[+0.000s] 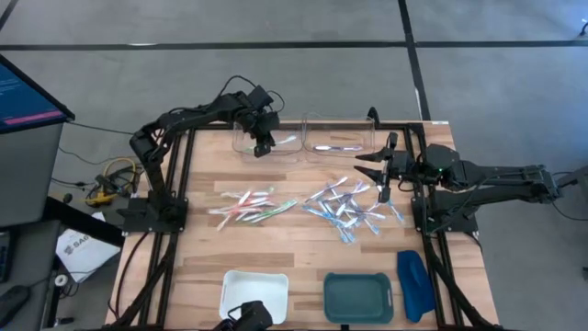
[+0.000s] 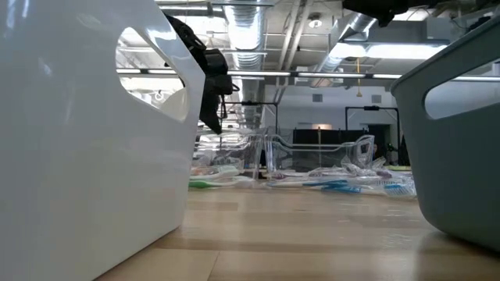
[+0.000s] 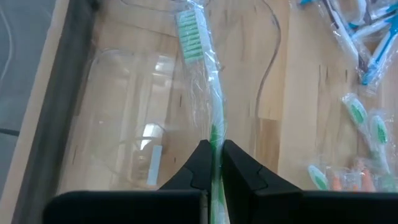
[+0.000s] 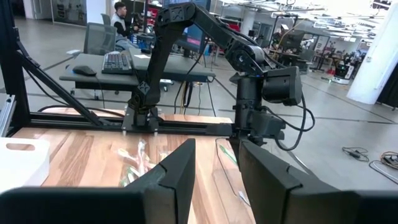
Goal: Pick & Place Toothbrushes
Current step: Put the green toothbrush into the left transparent bin
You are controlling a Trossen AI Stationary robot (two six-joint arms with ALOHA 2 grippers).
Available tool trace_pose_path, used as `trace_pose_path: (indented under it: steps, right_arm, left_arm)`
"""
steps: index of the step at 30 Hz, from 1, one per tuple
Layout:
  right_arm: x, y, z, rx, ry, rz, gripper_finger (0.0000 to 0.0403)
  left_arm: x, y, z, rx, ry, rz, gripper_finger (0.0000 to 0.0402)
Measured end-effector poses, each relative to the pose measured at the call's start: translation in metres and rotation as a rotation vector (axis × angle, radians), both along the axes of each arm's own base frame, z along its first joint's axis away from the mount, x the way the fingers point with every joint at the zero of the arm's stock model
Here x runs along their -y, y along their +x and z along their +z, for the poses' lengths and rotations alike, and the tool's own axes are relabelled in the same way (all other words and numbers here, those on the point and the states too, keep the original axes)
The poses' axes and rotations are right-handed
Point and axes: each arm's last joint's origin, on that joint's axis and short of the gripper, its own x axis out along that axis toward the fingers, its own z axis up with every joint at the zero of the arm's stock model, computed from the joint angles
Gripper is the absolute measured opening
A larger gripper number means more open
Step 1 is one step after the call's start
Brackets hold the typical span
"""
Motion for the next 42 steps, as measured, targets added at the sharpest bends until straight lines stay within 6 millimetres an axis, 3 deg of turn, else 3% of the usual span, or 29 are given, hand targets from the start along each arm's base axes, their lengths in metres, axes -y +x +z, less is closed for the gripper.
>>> trace_pose_path:
  steps: [21,42]
  right_arm:
    - [0.000,0.000,-0.001,-0.005,0.000,0.000,0.0118]
    - [0.000,0.000,-0.001,-0.006,0.000,0.000,0.0118]
  left_arm:
    - [-0.002,0.013,-0.045,-0.113,-0.082,-0.002,0.0014]
    - [-0.003,0.014,-0.045,-0.116,-0.067,0.031,0.0043]
